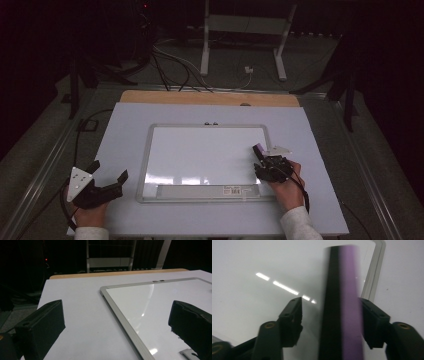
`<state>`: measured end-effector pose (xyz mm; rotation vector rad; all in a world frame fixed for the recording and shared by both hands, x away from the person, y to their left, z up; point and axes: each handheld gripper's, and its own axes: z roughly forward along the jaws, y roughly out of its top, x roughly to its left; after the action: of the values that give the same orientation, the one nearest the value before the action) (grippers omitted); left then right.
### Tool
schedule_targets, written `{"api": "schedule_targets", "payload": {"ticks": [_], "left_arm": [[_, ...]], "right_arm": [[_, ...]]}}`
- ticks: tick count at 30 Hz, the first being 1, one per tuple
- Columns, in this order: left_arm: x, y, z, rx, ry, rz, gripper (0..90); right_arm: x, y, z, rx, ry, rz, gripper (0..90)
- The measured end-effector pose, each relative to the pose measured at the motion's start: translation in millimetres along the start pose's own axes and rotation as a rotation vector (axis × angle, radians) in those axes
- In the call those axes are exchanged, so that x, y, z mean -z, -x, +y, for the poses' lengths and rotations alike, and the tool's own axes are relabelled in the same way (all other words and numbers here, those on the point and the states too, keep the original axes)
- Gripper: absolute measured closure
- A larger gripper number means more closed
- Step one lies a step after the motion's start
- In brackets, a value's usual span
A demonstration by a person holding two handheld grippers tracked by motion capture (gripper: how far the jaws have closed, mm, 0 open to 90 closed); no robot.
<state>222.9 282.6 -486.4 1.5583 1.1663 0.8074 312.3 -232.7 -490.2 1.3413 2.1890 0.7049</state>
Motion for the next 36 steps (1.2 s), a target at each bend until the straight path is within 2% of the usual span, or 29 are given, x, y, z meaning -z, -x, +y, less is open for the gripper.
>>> {"api": "schedule_targets", "payload": {"ticks": [5, 7, 9, 13, 15, 19, 27, 32, 36], "left_arm": [[0.3, -0.1, 0.1, 0.002, 0.003, 0.000, 1.4], [0.3, -0.3, 0.1, 0.005, 0.004, 0.001, 1.4], [-0.1, -0.2, -0.1, 0.002, 0.000, 0.000, 1.4], [0.0, -0.1, 0.1, 0.002, 0.003, 0.000, 1.4], [0.2, -0.5, -0.1, 0.006, 0.002, 0.002, 1.4], [-0.5, -0.3, -0.1, 0.001, -0.001, -0.001, 1.4], [0.3, -1.7, -0.2, 0.010, 0.004, 0.000, 1.4], [-0.2, -1.7, -0.3, 0.007, 0.002, 0.000, 1.4], [0.0, -1.1, -0.1, 0.009, 0.005, 0.000, 1.4]], "right_arm": [[0.0, 1.9, -2.5, -0.027, -0.014, -0.019, 51.4], [2.0, 2.4, -1.6, -0.035, -0.018, -0.027, 59.8], [2.9, 3.4, -0.5, -0.060, -0.026, -0.031, 61.6], [-0.4, 3.6, 1.6, -0.084, -0.013, -0.050, 62.6], [-0.9, 3.8, 4.8, -0.097, 0.024, -0.069, 62.7], [1.1, 7.2, 21.8, -0.123, 0.062, -0.077, 62.6], [-19.2, 15.9, 44.4, -0.201, 0.061, -0.095, 62.5], [-29.6, 19.1, 49.7, -0.234, 0.052, -0.109, 62.4], [-35.9, 21.7, 52.1, -0.265, 0.041, -0.102, 62.4]]}}
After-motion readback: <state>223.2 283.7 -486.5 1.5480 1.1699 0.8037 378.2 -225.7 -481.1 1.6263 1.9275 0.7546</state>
